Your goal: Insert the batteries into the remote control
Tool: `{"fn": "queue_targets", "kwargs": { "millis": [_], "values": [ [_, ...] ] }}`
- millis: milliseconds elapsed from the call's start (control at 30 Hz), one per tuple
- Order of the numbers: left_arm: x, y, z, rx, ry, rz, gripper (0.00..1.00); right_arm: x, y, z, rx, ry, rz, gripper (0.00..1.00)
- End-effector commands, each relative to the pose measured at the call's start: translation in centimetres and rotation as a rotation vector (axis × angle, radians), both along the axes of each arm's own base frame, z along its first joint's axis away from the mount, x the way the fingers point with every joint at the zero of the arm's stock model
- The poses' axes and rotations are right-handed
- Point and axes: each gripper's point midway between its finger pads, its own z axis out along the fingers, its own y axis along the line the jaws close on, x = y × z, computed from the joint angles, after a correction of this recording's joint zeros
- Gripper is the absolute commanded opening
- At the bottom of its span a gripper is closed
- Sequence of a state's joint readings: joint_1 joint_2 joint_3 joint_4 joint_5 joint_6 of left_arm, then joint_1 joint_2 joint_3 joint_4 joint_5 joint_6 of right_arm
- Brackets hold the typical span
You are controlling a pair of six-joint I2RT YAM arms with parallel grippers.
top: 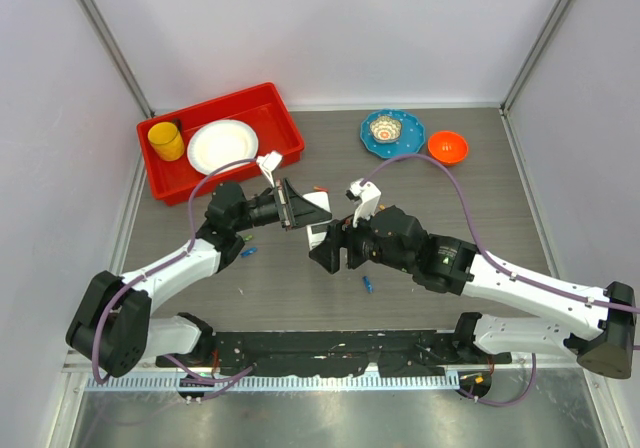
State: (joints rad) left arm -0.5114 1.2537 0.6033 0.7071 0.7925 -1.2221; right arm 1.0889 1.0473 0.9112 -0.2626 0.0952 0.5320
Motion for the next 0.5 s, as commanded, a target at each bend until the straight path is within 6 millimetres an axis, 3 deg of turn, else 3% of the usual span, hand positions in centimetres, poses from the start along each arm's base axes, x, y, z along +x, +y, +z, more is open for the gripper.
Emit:
{"fn": "queue_targets", "kwargs": {
  "millis": [0,467],
  "values": [
    [-0.4,0.1,2.2,-0.049,-0.092,0.002,0.00,0.7,0.5,2.5,0.070,-0.029,-0.028,0.75],
    [-0.4,0.2,2.4,-0.053,-0.095,0.009,0.00,0.9,0.3,1.5,0.033,-0.014,-0.042,0.69]
  ]
}}
